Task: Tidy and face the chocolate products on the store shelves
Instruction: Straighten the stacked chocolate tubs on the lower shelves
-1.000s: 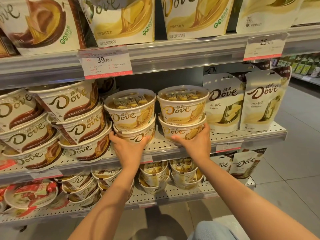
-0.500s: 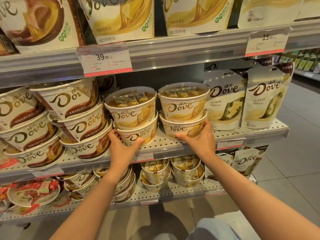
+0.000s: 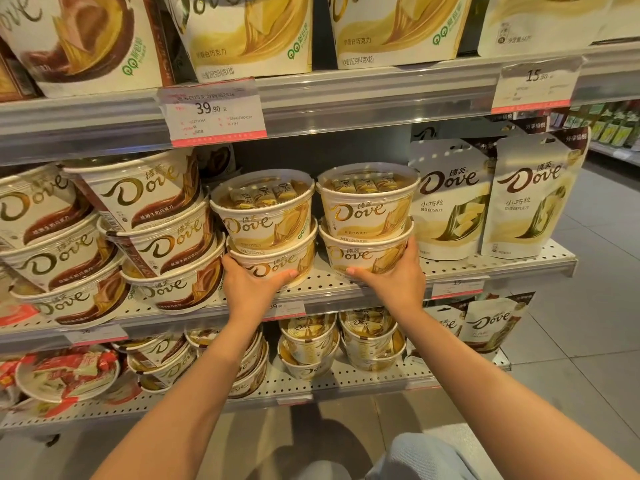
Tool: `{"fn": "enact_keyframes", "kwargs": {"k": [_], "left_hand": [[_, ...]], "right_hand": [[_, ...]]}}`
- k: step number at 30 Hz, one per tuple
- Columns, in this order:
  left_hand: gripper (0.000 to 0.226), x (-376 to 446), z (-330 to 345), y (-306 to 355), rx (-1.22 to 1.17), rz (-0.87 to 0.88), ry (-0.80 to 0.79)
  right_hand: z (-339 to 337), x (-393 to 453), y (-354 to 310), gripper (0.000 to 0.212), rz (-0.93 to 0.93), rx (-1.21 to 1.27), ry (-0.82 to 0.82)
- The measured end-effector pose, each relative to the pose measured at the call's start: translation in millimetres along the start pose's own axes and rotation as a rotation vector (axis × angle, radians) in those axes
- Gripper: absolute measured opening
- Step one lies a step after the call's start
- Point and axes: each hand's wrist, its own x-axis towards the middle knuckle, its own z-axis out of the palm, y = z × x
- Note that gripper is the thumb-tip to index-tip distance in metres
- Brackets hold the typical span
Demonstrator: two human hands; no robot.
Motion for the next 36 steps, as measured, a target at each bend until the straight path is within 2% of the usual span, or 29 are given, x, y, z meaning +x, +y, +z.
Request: {"fn": "enact_keyframes", "kwargs": {"k": [11,18,24,36], "left_hand": [[0.106,12.7,-12.8,-5.9,-0.045,0.039,-0.166],[0.141,-10.1,11.9,3.0,0.004,-0.022,0.013],[0.131,-13.0,19.1,6.9,0.063,-0.070,0.116],[0.126,-7.3,15.3,-3.8,0.106,-0.048,0.082]], "right_hand": [[-0.1,0.0,0.1,0.127,-0.004,-0.013,0.019],[0.5,-0.9,0.9,0.129,-0.002,-0.017,0.024],[-0.6,-1.1,1.3,0.125,-0.013,-0.023,0.029],[-2.8,-1.9,3.5,0.123,-0.033,-0.008,0.014]]}}
